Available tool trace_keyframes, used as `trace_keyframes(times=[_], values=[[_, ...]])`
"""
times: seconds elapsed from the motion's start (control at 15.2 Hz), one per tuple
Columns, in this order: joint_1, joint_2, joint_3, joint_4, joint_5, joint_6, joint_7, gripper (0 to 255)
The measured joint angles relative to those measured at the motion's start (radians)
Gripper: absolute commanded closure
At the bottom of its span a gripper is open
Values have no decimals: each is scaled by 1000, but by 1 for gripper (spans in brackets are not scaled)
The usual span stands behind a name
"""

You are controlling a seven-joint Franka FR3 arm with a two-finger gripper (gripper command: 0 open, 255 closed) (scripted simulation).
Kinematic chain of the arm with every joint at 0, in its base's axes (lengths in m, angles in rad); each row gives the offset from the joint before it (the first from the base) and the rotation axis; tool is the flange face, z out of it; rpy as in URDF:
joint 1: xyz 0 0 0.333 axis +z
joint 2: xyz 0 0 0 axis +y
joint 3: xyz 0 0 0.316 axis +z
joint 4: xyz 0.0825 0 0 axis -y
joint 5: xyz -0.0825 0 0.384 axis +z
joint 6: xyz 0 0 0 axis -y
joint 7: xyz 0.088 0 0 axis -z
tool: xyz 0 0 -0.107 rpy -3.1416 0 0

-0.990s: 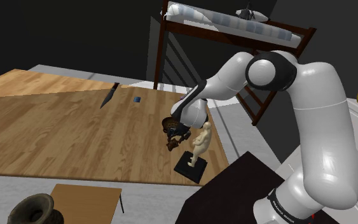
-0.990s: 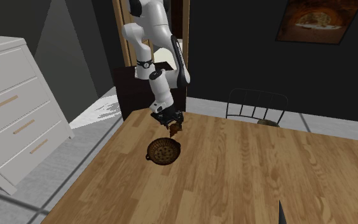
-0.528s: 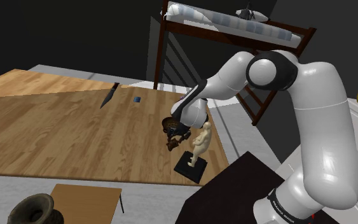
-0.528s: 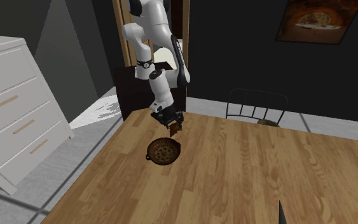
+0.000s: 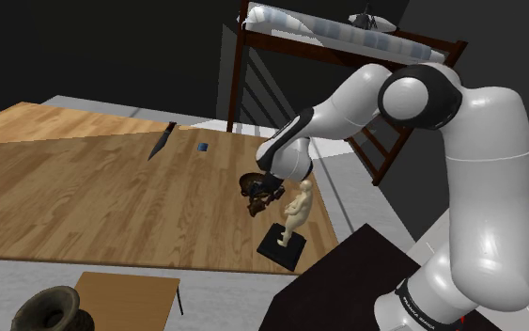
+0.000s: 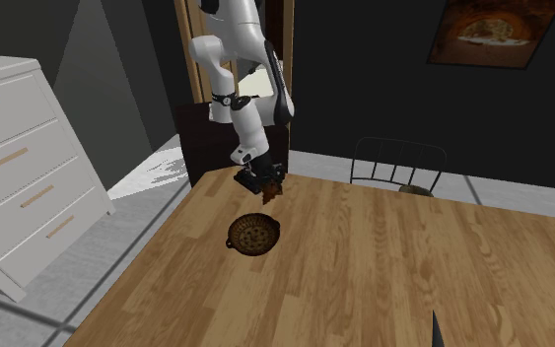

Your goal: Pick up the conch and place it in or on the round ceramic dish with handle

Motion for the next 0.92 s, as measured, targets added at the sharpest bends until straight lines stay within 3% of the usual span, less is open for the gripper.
trace_keyframes(times=[0.92], values=[[62,-163,-92,-44,-111,-120,115,255]])
